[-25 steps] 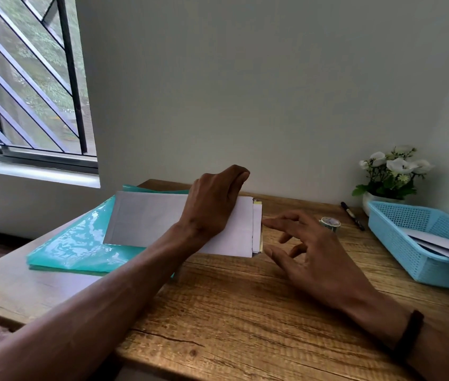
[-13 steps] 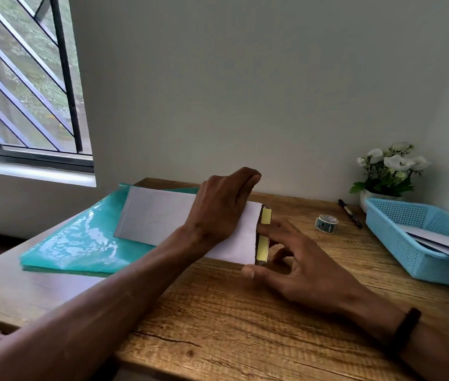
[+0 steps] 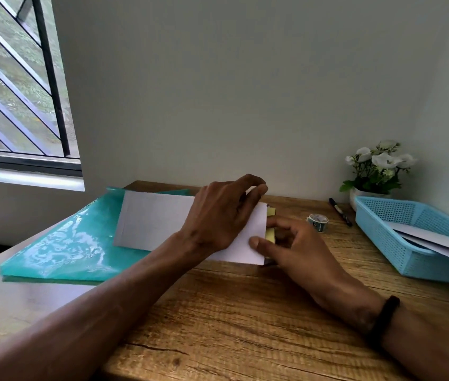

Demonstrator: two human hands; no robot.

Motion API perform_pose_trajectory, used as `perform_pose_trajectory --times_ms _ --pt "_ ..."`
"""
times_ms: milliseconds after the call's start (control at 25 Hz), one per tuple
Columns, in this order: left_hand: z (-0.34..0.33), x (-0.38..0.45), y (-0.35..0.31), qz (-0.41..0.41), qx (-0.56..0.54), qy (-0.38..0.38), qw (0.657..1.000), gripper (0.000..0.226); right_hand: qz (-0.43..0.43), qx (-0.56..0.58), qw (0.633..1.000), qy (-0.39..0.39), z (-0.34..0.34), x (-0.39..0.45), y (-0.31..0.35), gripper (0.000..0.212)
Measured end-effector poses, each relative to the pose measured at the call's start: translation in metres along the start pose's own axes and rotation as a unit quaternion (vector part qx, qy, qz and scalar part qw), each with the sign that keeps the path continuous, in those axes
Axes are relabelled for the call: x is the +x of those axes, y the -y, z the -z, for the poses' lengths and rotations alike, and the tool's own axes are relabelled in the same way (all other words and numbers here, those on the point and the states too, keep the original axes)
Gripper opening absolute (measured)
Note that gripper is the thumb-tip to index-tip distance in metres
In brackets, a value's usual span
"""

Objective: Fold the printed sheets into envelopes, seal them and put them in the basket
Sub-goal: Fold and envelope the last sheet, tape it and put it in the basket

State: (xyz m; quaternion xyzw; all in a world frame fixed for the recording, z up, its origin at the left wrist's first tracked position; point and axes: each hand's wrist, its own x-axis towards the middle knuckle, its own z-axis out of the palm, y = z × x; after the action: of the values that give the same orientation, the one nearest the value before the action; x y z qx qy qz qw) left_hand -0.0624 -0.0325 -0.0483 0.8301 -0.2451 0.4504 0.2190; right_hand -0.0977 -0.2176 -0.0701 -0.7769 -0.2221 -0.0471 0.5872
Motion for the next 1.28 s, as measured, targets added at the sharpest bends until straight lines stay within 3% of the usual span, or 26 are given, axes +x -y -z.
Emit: perform_pose_trajectory --times_ms 200,280,400,520,680,760,960,1120,1200,1280 --pt "0.015 0.009 0.005 0.055 -0.012 0.053 0.997 0.032 -0.026 0.074 0.984 -0.16 0.023 0.014 -0.009 0.045" --pt "0.022 0.014 0.01 0.099 -0.075 0.136 0.983 0.031 -0.035 0.093 0.973 -0.209 0.032 0.02 -0.014 0.048" --pt "0.034 0.018 0.015 0.203 -0.188 0.279 0.92 0.039 -0.056 0.115 0.963 -0.236 0.046 0.029 -0.023 0.039" --pt "0.033 0.013 0.01 0.294 -0.337 0.354 0.822 0.042 -0.09 0.155 0.951 -0.253 0.054 0.036 -0.029 0.036" --pt "0.011 0.001 -0.017 0.391 -0.454 0.278 0.751 0.041 -0.123 0.268 0.928 -0.228 0.054 0.038 -0.027 0.037" --pt "0.0 -0.005 -0.026 0.417 -0.476 0.256 0.73 0.039 -0.146 0.239 0.936 -0.211 0.054 0.036 -0.027 0.04" --pt "-0.008 -0.011 -0.023 0.459 -0.453 0.183 0.742 0.034 -0.194 0.175 0.964 -0.056 0.05 0.026 -0.02 0.041" --pt "-0.005 -0.01 -0.018 0.423 -0.412 0.189 0.785 0.022 -0.181 0.163 0.97 -0.024 0.049 0.026 -0.017 0.031" --pt "-0.005 -0.011 -0.018 0.378 -0.364 0.197 0.828 0.019 -0.17 0.163 0.971 -0.04 0.05 0.025 -0.018 0.025" --pt "-0.007 -0.015 -0.014 0.26 -0.215 0.182 0.924 0.018 -0.162 0.157 0.973 -0.058 0.05 0.024 -0.019 0.018"
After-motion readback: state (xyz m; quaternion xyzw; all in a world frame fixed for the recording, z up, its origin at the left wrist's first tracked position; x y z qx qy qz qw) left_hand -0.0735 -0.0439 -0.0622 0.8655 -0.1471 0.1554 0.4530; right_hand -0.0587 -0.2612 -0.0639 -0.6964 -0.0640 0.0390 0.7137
